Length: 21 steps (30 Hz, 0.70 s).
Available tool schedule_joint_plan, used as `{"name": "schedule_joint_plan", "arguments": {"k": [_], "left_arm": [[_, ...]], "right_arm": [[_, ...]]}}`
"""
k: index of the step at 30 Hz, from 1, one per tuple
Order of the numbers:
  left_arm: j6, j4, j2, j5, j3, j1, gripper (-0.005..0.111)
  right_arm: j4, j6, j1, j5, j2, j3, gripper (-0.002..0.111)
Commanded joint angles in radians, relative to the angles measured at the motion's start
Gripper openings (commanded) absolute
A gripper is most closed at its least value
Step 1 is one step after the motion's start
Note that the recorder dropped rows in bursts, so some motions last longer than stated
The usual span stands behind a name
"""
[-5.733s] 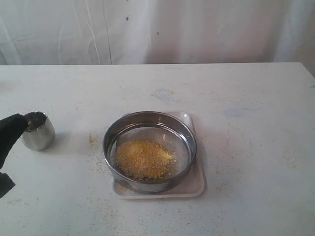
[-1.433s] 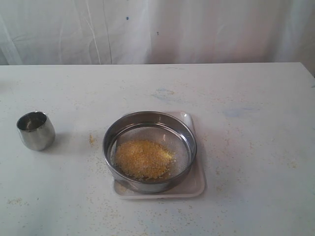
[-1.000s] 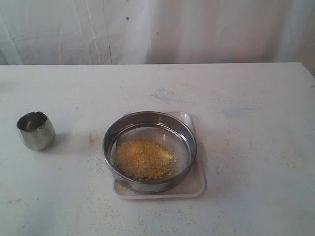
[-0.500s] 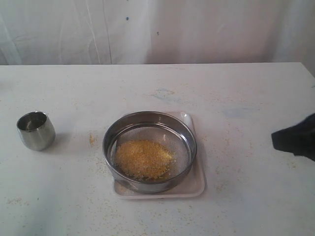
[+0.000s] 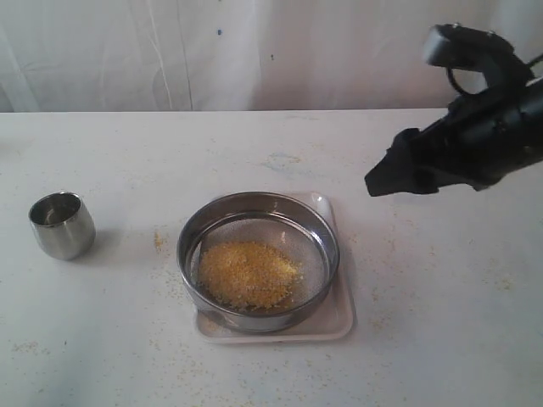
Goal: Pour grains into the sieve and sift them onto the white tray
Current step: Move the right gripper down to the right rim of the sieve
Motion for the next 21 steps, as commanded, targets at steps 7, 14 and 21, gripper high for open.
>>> {"name": "schedule_joint_plan", "arguments": {"k": [7,14,21], "left_arm": [[0.0,0.005,-0.004,0.001,0.004,0.005,0.0],[0.0,0.005,-0.004,0.001,0.004,0.005,0.0],[0.0,0.005,-0.004,0.001,0.004,0.005,0.0]], "right_arm": [[-0.284,0.12,0.159,-0.009,0.308,-0.226,0.065],[-0.276,0.144,0.213,-0.009,0.459,-0.328,0.065],[-0.269,0.144,0.232,-0.001,0.556,-0.378,0.064]]}}
